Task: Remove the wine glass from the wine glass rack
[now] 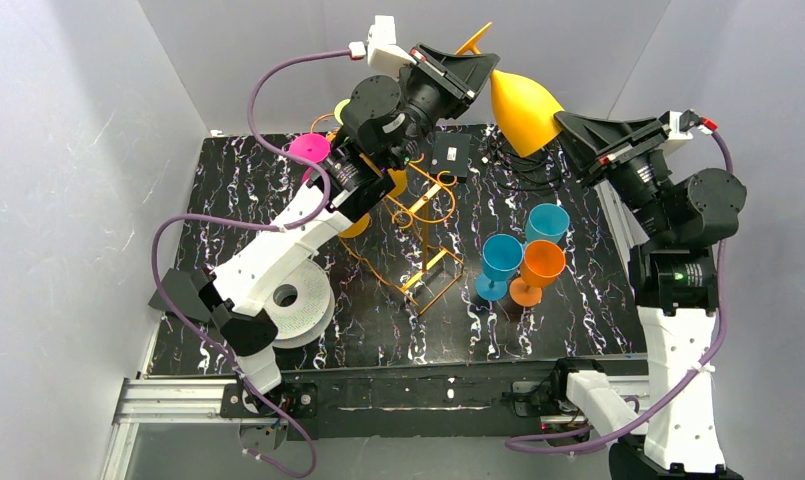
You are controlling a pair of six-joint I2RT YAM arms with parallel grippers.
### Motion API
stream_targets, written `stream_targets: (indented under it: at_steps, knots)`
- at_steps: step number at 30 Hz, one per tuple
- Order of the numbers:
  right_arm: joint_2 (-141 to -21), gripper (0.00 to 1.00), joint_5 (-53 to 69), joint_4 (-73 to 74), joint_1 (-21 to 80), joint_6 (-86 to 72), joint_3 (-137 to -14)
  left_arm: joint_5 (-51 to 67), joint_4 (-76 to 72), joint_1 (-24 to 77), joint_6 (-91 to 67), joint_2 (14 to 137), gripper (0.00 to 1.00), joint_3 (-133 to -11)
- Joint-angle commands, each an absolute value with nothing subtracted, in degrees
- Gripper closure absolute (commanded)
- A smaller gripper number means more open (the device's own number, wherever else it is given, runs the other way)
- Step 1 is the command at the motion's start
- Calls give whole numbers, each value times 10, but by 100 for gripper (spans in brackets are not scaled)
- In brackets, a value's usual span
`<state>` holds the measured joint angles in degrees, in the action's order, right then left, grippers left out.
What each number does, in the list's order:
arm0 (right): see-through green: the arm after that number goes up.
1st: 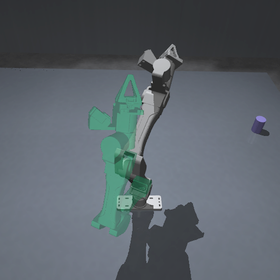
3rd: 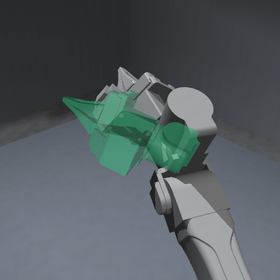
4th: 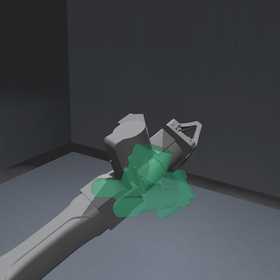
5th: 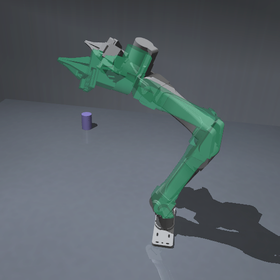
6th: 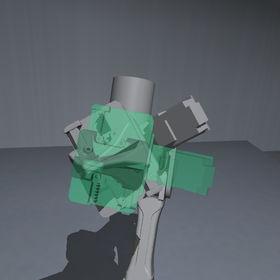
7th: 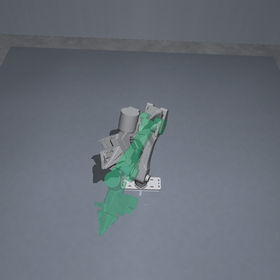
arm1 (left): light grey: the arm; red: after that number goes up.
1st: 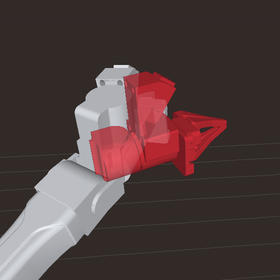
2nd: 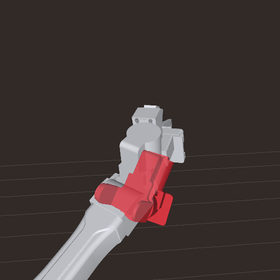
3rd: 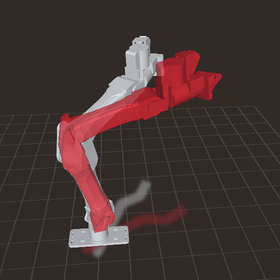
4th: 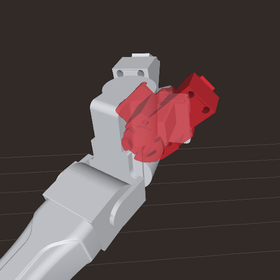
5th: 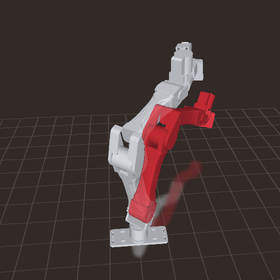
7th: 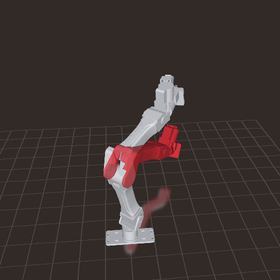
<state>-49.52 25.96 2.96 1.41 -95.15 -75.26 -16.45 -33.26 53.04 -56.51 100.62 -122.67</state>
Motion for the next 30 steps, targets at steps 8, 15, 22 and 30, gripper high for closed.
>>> stream_targets:
  at_steps: [8,15,22,30]
  knots:
    - [-517,92,221,-59,55,-960,-757,-189,-418,533,-528,954,100,-1192]
    - [-523,99,197,-73,77,-946,-756,-194,-413,533,-506,938,97,-1177]
    - [-538,99,190,-86,95,-940,-762,-187,-403,528,-498,924,72,-1163]
    - [-554,99,185,-86,98,-933,-784,-165,-399,520,-495,911,36,-1152]
